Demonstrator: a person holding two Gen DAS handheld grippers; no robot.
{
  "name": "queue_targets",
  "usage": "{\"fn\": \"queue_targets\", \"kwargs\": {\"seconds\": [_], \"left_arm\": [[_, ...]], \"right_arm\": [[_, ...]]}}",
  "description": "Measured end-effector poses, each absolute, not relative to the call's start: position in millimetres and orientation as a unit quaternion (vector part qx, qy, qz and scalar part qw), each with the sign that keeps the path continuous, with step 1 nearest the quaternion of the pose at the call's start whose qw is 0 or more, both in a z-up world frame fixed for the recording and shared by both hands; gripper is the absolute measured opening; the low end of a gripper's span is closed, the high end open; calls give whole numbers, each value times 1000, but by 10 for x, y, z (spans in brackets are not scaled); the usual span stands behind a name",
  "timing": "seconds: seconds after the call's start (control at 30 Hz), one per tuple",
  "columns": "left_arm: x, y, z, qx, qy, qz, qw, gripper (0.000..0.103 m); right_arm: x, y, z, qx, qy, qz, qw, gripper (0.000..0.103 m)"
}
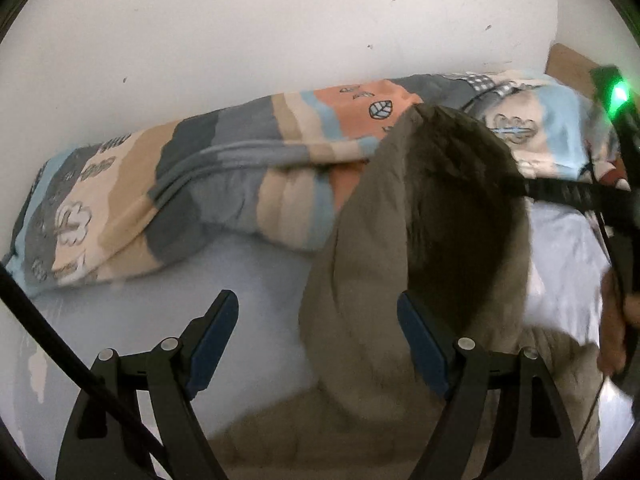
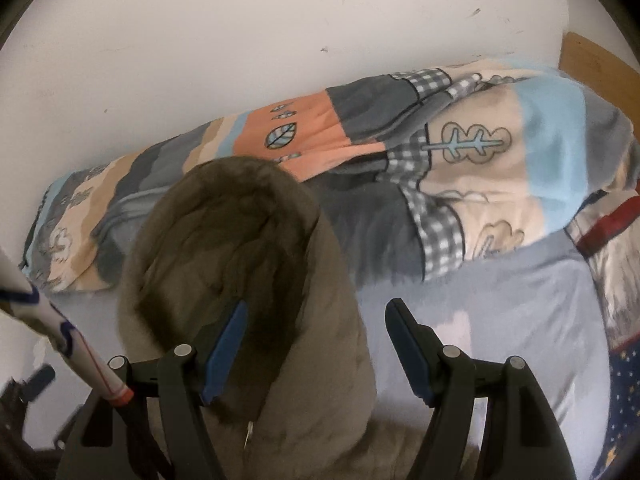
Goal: Fold large clothes
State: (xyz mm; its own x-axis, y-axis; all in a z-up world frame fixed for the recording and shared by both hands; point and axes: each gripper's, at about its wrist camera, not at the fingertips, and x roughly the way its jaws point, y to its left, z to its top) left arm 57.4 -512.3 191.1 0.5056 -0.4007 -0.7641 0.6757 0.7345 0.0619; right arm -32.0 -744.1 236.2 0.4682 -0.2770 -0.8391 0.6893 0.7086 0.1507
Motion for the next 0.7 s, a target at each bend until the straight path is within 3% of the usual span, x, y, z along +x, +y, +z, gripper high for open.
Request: {"fn": "queue_targets", "kwargs": {"seconds": [0.13, 0.17, 0.2, 0.23, 0.27, 0.3, 0.7], "left_arm": [[815, -5500, 1762, 173, 389, -299, 854, 81], [858, -5592, 1683, 170, 397, -299, 851, 81], [868, -5657, 1633, 172, 391, -294, 855, 76], [853, -5689, 1607, 177, 380, -287, 861, 63], [856, -5722, 1574, 180, 385, -282, 860, 21], [852, -5736, 1556, 179, 393, -281, 857, 15], [-146, -4846, 2155, 157, 332, -367, 855, 13]], "right_arm": [[-141, -7551, 2215, 233, 433, -278, 825, 76], [-109, -7558, 2180, 226, 437, -274, 826, 68], [-80, -7551, 2148, 215, 448, -276, 823, 23], [-56, -7538, 2105, 203, 463, -277, 817, 6], [-86, -7500, 2111, 195, 462, -277, 820, 7], [-123, -7468, 2137, 188, 458, -275, 824, 7], [-1049, -6877, 2820, 166, 403, -226, 871, 6]]}}
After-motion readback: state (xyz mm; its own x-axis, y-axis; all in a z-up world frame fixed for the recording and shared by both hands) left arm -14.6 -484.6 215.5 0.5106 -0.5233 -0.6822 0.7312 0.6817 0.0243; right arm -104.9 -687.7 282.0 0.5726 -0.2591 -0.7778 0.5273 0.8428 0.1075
